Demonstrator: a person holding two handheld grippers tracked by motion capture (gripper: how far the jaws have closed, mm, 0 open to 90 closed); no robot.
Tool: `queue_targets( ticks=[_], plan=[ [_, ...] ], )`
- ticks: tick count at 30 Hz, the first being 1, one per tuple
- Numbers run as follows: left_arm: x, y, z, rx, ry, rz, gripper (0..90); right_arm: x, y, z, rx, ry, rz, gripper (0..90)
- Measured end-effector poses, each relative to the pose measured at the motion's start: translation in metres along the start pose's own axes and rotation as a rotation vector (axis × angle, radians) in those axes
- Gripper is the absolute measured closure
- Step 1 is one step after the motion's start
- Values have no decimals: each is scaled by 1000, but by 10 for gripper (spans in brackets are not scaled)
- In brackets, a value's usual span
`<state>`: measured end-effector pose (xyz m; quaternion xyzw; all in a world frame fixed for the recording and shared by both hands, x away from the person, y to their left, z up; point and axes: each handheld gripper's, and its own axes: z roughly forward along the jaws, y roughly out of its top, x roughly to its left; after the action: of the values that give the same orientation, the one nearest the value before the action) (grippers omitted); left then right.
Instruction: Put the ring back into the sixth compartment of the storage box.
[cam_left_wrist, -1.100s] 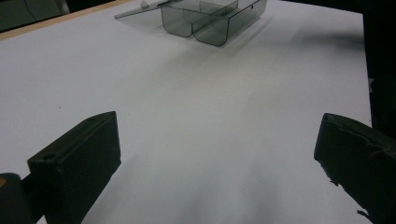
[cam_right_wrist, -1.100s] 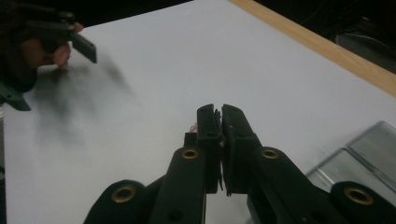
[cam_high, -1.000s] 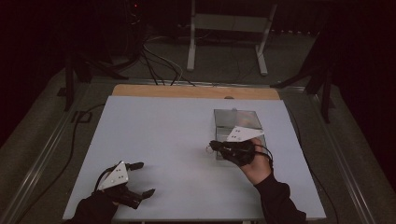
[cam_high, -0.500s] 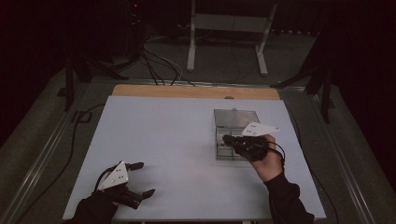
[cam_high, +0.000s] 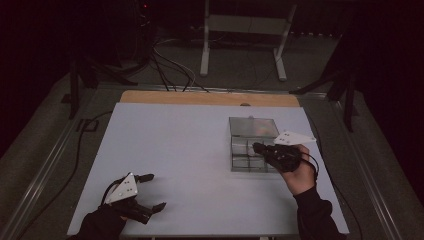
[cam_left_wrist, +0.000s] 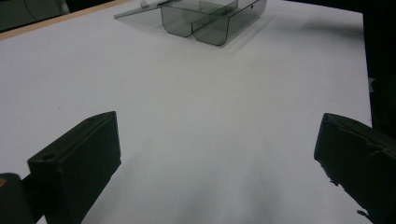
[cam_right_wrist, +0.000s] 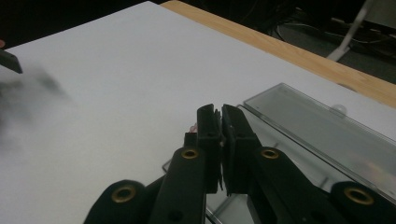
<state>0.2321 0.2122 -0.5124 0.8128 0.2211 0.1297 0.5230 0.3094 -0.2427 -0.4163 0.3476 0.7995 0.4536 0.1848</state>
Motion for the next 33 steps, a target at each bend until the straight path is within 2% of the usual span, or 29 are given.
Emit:
queue_targets(
  ticks=[20, 33],
  plan=[
    [0, 0, 0, 1, 4, -2, 14, -30, -19, -25, -8, -97, 78, 866],
    [0, 0, 0, 2, 5, -2, 14, -43, -32, -28, 13, -134, 125, 866]
  ],
)
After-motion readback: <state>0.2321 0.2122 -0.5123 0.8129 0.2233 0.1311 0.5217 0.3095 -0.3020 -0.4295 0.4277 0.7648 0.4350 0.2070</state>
